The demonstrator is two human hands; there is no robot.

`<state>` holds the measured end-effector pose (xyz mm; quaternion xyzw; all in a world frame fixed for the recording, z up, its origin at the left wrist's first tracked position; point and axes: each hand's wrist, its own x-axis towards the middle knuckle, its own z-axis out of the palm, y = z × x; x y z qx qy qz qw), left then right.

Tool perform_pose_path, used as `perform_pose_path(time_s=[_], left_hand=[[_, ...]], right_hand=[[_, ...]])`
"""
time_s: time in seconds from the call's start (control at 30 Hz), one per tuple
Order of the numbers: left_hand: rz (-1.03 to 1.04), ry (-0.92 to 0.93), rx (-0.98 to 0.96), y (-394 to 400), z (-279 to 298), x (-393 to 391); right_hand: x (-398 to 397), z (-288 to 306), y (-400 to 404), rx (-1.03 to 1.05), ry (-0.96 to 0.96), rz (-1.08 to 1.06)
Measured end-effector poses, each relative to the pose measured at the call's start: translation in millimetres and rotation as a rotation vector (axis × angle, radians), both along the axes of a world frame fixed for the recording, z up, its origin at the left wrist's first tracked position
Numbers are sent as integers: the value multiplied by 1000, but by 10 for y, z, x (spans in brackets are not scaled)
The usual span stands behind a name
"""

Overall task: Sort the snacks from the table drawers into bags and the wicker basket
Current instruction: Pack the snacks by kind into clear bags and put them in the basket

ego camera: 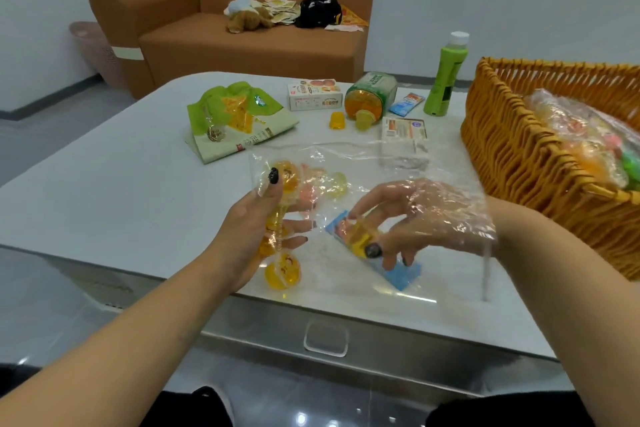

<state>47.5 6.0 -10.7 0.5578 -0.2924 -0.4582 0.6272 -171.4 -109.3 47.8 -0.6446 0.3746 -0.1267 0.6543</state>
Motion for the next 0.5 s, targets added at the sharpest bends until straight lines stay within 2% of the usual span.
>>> perform_pose_path(time_s=[0.07, 0.13, 0.23, 0.37, 0.5], left_hand=[[-27, -3, -8, -3, -15, -9], [-45, -15, -8, -5, -25, 0], [-50, -21, -1, -27, -29, 30], [-18, 29, -13, -33, -18, 110], [34, 100, -13, -29, -17, 184]], right_hand=[[205, -103, 83, -156, 74, 286], [396, -160, 155, -248, 123, 402], [529, -142, 236, -306, 116, 481], [565, -102, 232, -268, 109, 601], [566, -45, 158, -208, 85, 537]])
